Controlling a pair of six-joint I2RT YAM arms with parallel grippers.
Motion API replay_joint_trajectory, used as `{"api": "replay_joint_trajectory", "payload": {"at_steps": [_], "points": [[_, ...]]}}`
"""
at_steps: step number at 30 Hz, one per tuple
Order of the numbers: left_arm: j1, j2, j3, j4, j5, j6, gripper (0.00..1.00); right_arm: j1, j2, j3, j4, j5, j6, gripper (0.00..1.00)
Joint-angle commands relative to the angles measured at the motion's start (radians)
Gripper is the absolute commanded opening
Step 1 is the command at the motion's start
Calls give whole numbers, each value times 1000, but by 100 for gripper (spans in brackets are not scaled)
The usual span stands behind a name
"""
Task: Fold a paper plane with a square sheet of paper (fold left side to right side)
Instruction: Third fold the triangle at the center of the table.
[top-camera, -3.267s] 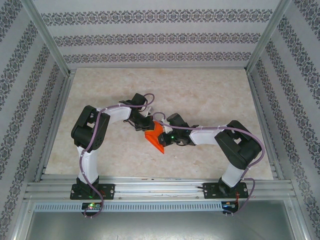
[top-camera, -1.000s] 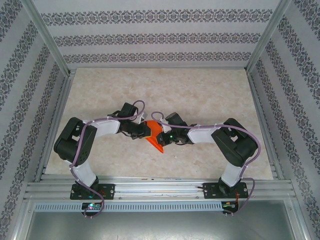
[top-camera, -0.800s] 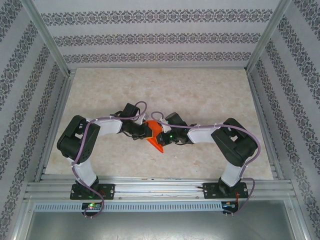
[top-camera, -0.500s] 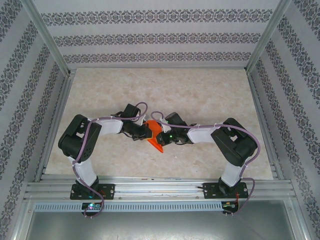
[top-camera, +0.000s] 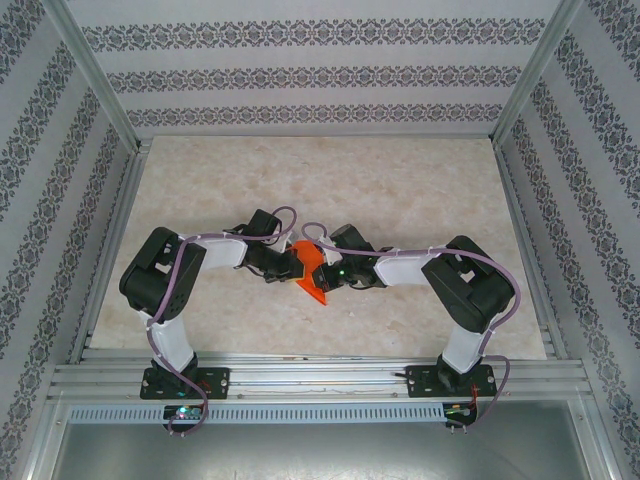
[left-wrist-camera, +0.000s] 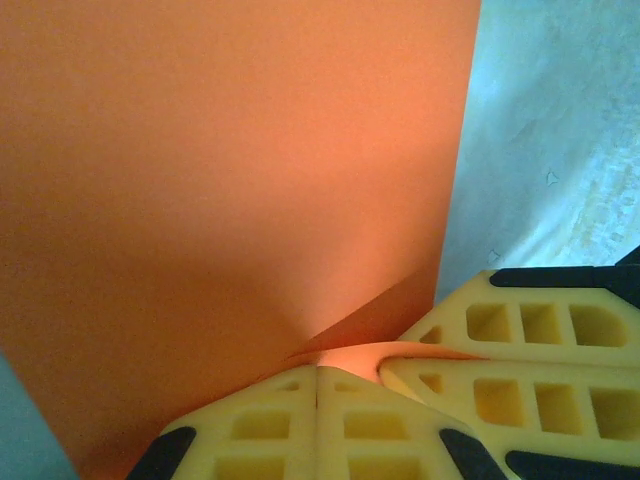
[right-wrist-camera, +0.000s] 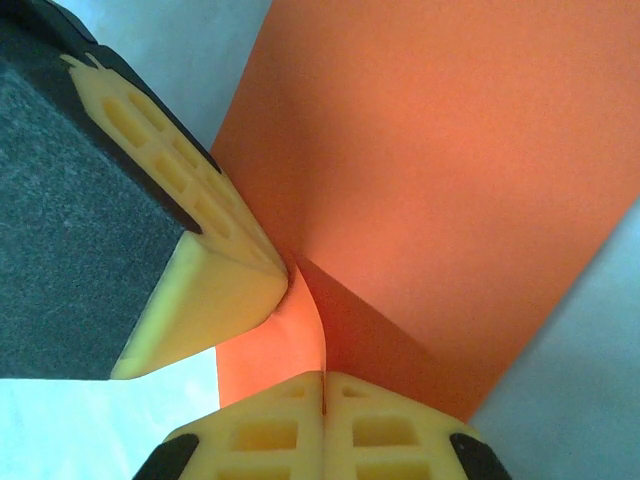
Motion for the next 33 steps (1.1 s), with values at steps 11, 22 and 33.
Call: {"api": "replay_joint_trajectory", "payload": {"at_steps": [11,22,33], "points": [[-7,29,-8,-60,-61,33,3,-17,30,0,-100,20,6,6],[-7,34,-4,-69,-68,32,3,-60,-68,57,-108,0,31,24],[-7,31,-6,-68,-69,32,3,-72,-234,-53,-138,-115,130,14]]}}
